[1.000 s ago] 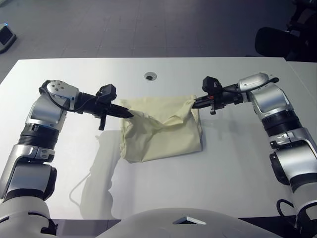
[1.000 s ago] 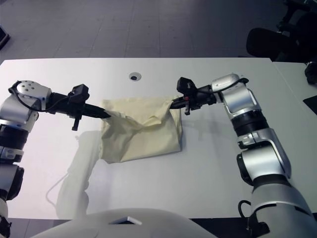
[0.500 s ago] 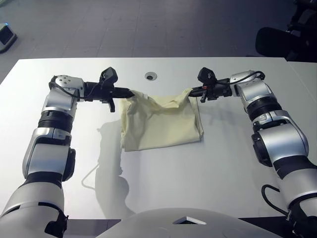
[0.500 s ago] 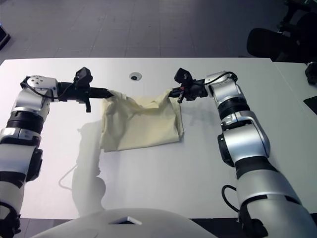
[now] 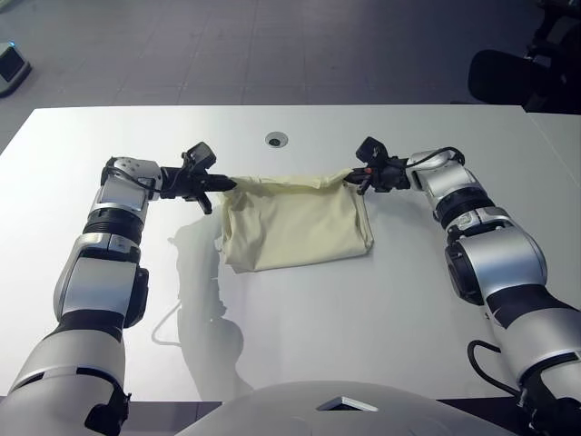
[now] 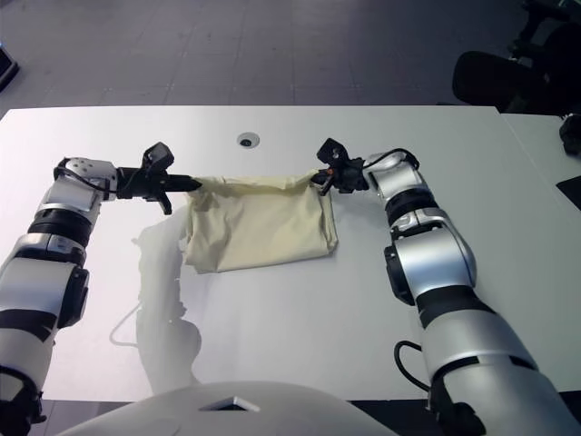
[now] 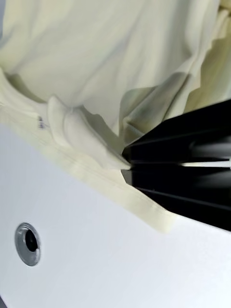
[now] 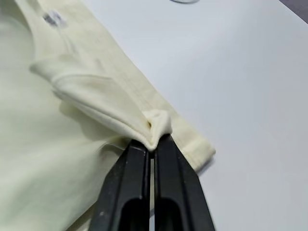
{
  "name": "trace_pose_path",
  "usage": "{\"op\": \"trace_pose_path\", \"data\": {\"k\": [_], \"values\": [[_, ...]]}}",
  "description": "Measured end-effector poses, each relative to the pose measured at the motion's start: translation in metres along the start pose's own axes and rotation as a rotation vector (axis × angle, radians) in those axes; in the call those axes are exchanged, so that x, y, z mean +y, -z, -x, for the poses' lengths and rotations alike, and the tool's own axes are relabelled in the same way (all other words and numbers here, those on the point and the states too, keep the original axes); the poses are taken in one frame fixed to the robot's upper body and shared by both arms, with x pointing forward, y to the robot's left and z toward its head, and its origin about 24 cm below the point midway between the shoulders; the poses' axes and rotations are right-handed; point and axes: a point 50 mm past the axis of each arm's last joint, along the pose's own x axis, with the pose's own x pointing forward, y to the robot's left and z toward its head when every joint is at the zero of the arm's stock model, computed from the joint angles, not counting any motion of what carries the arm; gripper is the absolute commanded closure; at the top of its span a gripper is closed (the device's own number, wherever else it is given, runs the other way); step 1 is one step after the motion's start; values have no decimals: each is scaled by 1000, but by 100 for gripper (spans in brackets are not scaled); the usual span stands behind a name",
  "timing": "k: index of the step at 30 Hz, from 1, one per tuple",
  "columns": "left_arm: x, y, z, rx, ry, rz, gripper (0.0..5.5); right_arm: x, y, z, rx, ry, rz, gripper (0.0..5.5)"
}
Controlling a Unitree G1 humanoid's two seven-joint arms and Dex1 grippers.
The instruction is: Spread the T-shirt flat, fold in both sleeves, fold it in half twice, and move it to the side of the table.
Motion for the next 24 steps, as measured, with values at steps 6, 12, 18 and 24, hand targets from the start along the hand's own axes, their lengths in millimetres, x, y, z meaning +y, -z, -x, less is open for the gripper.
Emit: {"op": "trace_pose_path", "data": {"k": [6, 12, 18, 24], "values": [[-2, -2, -12, -37, -52, 31, 482, 0, 3, -6, 0, 117, -6, 467], [19, -26, -4, -161, -304, 81, 374, -16, -5, 2, -167, 352, -154, 363], [21, -33, 11, -218, -398, -24, 275, -17, -23, 3, -266, 376, -70, 268], [-21, -27, 11, -244, -279, -115, 165, -8, -33, -2, -247, 340, 140, 163]]}}
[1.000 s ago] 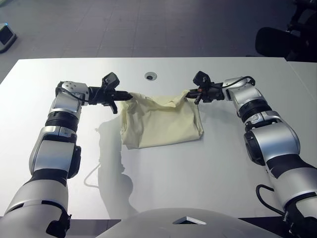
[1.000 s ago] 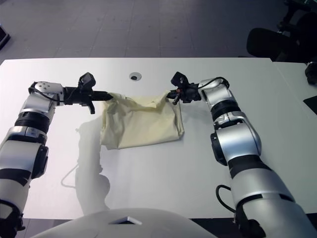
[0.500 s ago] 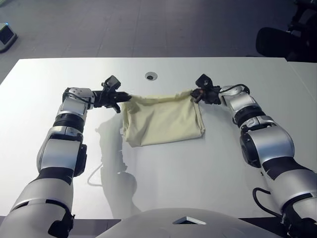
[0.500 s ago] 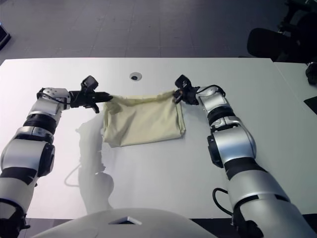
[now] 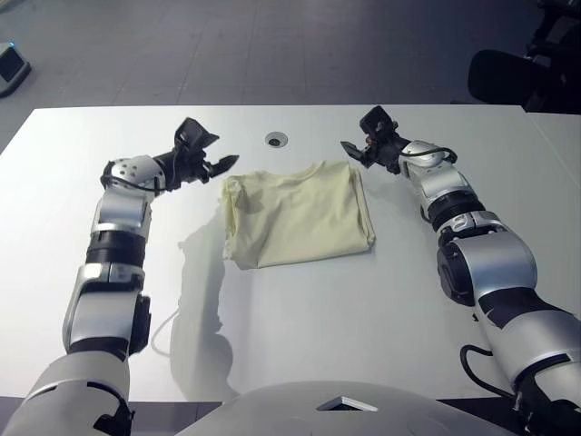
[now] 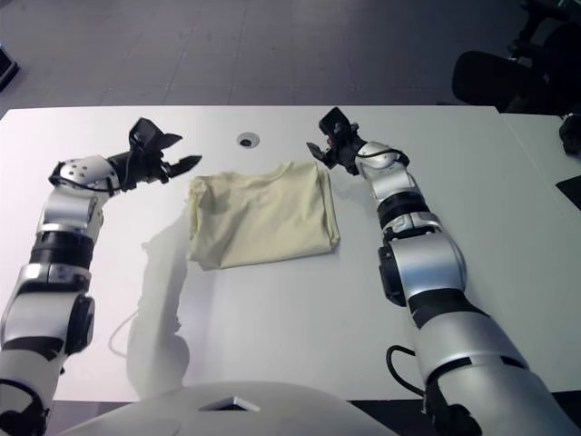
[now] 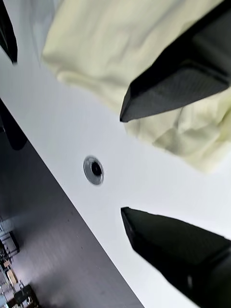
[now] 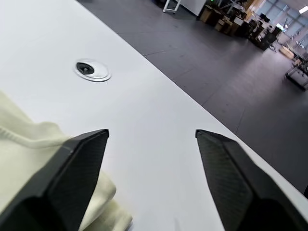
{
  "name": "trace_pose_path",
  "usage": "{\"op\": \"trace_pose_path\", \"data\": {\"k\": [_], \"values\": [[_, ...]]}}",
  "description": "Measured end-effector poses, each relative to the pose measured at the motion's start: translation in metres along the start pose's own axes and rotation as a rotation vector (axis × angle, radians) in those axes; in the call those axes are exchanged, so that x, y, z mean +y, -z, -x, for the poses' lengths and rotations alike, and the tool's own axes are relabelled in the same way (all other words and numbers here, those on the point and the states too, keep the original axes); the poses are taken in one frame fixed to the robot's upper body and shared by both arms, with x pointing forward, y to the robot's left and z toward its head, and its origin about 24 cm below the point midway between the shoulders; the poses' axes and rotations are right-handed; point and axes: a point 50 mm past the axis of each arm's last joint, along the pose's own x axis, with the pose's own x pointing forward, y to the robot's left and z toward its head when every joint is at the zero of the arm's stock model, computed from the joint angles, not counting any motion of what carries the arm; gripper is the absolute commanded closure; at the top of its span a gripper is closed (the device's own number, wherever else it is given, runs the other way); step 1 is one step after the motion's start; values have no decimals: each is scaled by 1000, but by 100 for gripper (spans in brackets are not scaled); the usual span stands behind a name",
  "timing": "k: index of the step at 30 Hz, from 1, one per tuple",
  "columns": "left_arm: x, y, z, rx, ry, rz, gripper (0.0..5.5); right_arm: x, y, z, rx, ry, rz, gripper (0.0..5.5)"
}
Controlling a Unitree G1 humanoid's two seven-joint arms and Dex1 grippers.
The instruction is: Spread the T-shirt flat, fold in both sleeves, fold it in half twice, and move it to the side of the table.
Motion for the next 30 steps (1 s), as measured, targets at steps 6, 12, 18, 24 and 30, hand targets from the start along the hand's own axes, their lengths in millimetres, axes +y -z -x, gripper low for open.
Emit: {"op": "trace_pose_path", "data": {"k": [6, 12, 18, 24, 30], "values": [[-65, -9, 9, 31, 148, -118, 73, 17, 10, -3, 57, -81, 216, 73], [-74, 26, 28, 277, 165, -297, 10, 30, 32, 1, 126, -129, 342, 11], [-70, 30, 31, 296, 168, -328, 10, 29, 32, 3, 121, -155, 471, 11], [-57, 30, 22, 302, 211, -379, 10, 19, 37, 22, 112, -277, 594, 11], [-33, 27, 4, 311, 214, -447, 10, 31, 31, 57, 63, -516, 612, 11]]}}
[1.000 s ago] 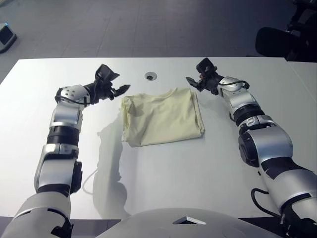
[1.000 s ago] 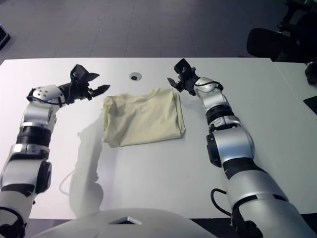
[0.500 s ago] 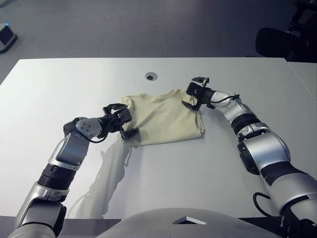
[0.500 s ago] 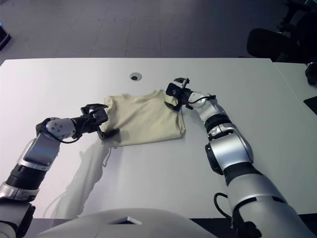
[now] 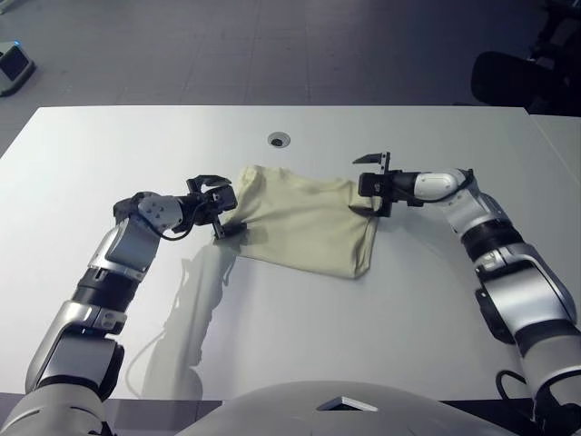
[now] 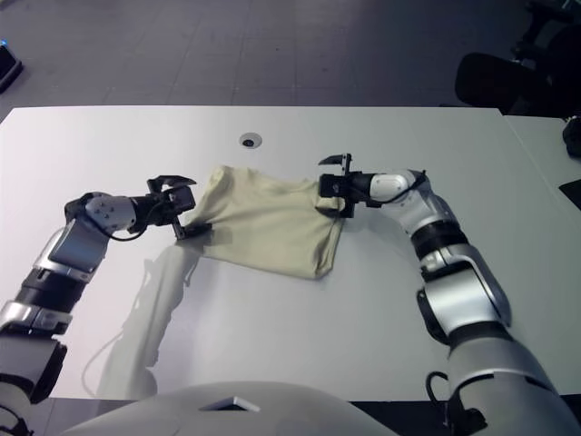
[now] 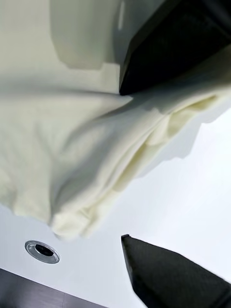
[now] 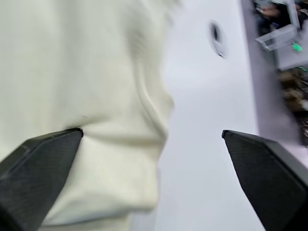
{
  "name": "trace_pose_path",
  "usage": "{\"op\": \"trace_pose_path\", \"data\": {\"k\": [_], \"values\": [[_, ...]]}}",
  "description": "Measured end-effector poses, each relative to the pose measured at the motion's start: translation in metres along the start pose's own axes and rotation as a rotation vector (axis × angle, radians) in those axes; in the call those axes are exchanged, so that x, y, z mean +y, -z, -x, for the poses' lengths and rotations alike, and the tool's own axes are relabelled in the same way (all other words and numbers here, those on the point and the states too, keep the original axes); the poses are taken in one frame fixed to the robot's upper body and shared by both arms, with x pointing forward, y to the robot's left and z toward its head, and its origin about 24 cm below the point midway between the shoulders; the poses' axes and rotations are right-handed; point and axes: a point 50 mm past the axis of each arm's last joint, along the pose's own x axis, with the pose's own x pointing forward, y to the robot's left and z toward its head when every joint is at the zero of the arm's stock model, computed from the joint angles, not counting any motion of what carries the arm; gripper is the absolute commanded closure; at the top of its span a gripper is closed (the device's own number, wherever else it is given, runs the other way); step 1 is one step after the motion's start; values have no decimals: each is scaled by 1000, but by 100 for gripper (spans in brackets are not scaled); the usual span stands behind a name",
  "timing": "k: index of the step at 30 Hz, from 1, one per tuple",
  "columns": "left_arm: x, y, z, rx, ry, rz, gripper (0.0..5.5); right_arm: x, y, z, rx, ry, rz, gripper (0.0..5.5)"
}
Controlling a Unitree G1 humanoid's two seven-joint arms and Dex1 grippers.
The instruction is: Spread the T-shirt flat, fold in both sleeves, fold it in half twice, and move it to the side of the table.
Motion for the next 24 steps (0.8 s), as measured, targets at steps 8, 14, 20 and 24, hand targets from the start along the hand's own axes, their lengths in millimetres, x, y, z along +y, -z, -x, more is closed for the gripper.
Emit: {"op": "trace_pose_path", "data": {"k": [8, 14, 20, 24], "values": [[28, -22, -37, 21, -24, -278, 10, 53, -71, 9, -242, -321, -152, 11], [71, -63, -29, -195, -237, -295, 10, 9, -105, 18, -399, -109, -383, 11], [67, -33, 12, -241, -351, -118, 10, -19, -77, -25, -337, 66, -563, 11], [49, -27, 27, -239, -379, -7, 10, -14, -44, -51, -228, 108, -647, 11]]}}
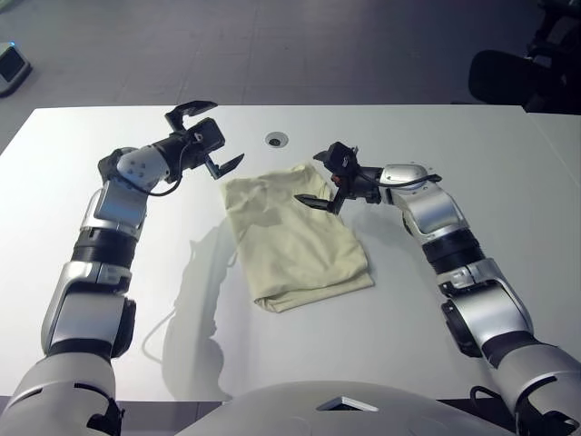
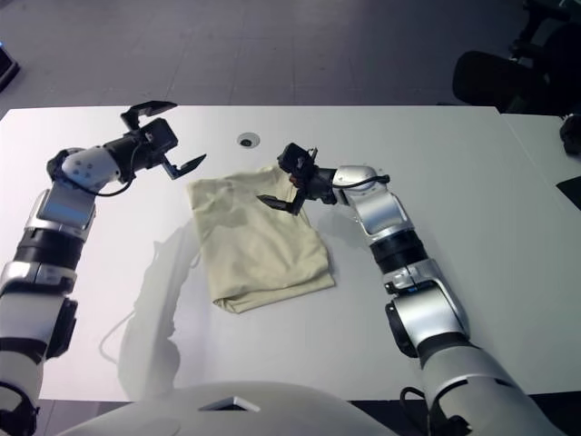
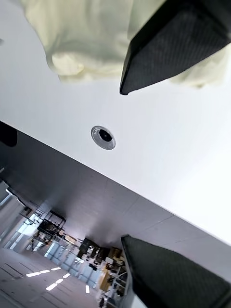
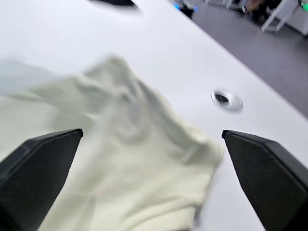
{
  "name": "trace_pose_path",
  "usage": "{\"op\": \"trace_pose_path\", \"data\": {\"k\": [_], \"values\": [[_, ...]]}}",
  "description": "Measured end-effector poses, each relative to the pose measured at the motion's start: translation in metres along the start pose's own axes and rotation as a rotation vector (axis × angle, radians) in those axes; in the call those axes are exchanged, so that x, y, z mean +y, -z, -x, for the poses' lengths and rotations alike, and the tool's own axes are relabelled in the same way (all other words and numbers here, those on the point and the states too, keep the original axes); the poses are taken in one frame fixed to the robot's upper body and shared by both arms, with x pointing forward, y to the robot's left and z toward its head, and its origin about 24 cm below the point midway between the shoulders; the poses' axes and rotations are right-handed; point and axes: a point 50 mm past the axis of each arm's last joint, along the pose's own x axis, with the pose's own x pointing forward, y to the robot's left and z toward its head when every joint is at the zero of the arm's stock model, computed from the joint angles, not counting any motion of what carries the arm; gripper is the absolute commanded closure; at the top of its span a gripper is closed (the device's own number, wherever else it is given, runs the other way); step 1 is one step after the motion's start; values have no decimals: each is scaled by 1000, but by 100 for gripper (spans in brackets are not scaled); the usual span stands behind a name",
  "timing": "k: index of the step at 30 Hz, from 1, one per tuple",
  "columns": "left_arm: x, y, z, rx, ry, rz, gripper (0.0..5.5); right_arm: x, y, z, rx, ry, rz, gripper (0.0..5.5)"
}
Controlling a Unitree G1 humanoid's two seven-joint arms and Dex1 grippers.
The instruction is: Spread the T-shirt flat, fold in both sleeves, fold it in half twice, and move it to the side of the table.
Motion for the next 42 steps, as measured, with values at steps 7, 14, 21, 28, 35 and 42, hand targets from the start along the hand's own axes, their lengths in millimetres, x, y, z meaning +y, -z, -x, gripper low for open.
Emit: {"op": "trace_pose_path", "data": {"k": [7, 14, 21, 28, 35, 42], "values": [[-9, -13, 22, 43, -57, 103, 10, -20, 38, -3, 142, 166, -86, 11], [-22, -17, 33, 83, -44, 126, 10, -37, 48, 16, 207, 270, -86, 11], [-58, -33, 41, -18, 152, 257, 10, -36, 46, 44, 100, 324, -125, 11], [-89, -35, 82, -15, 402, 328, 10, -24, 11, 102, -72, 422, -25, 11], [-121, -49, 112, 51, 629, 86, 10, 37, 20, 145, 16, 425, -37, 11], [-162, -50, 83, 61, 534, -274, 33, 51, 0, 154, 26, 436, 54, 10]]}}
